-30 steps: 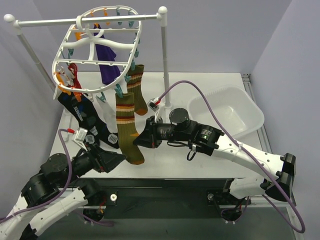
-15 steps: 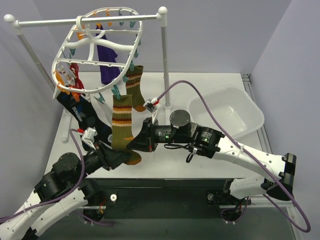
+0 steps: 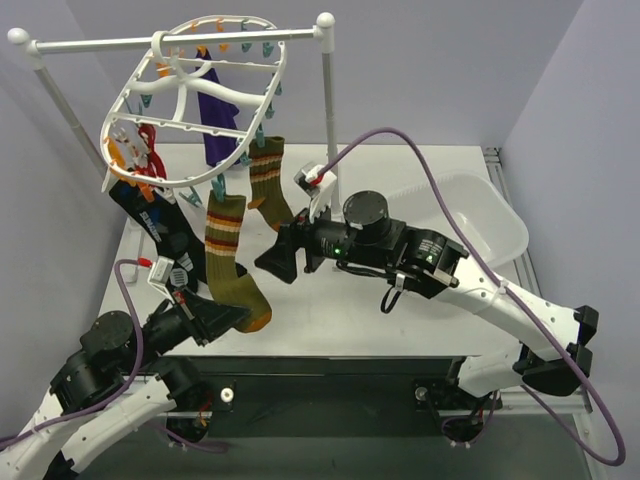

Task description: Remove the socks clipped to the hanger

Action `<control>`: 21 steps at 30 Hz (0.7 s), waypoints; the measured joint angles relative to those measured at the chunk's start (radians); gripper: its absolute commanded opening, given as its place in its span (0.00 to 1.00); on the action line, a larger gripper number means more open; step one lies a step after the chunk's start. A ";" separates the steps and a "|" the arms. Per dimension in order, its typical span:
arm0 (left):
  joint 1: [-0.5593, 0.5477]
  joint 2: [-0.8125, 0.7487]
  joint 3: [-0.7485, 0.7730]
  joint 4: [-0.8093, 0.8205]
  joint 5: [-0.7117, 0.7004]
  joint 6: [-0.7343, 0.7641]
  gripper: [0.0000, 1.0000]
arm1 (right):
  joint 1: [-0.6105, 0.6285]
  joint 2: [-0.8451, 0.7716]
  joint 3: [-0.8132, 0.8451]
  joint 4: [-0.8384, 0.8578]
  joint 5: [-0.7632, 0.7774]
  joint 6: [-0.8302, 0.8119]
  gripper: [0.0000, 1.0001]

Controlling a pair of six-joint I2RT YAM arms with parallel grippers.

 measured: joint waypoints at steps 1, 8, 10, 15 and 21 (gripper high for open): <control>0.000 0.000 0.006 -0.006 0.009 0.002 0.00 | -0.006 0.012 0.042 -0.023 0.031 -0.049 0.72; 0.000 -0.003 0.011 -0.016 0.064 0.020 0.00 | -0.073 0.179 0.307 -0.077 0.090 -0.252 0.71; 0.000 -0.002 0.011 -0.016 0.080 0.024 0.00 | -0.085 0.229 0.356 -0.083 0.089 -0.282 0.70; 0.000 0.010 0.011 -0.015 0.115 0.031 0.00 | -0.097 0.355 0.459 -0.098 0.078 -0.340 0.70; 0.000 0.024 0.019 -0.014 0.141 0.044 0.00 | -0.097 0.473 0.569 -0.100 0.051 -0.379 0.70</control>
